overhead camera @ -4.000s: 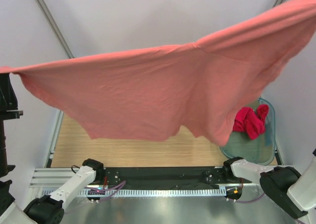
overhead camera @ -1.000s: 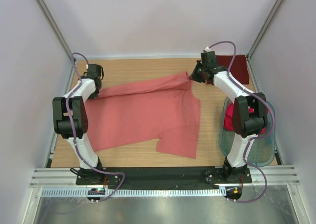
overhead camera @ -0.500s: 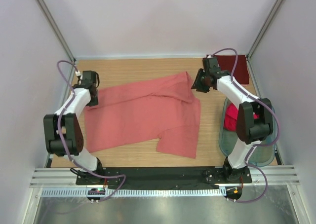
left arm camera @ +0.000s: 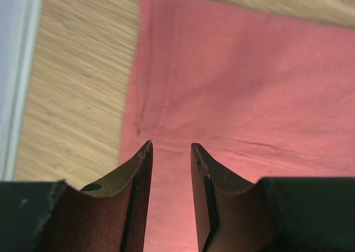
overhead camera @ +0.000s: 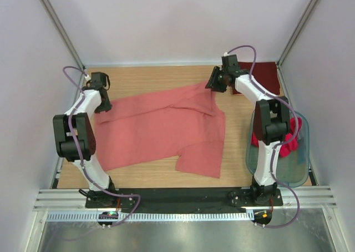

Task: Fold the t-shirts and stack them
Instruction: Fold the tshirt

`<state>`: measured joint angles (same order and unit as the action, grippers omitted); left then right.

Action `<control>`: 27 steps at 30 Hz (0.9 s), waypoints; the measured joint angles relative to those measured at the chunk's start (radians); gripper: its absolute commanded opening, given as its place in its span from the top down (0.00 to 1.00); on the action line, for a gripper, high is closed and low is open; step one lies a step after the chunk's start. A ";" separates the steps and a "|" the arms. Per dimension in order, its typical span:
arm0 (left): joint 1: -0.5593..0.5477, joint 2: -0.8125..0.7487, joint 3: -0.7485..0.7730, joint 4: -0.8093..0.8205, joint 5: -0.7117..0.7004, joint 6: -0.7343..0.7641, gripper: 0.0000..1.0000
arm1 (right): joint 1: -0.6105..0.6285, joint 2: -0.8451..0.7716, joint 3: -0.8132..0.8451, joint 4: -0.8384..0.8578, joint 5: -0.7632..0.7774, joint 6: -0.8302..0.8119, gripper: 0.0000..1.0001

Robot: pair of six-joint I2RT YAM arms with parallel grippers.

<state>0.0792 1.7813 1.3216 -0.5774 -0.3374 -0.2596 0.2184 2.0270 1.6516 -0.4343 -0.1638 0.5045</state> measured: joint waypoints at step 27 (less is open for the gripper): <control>0.080 0.193 0.056 -0.048 0.123 -0.033 0.54 | 0.007 0.398 0.488 -0.227 0.144 -0.149 0.50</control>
<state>0.1596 1.9747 1.3777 -0.6250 -0.2146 -0.2924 0.2256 2.4252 2.1391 -0.6613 -0.0200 0.3553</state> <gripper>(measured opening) 0.394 0.453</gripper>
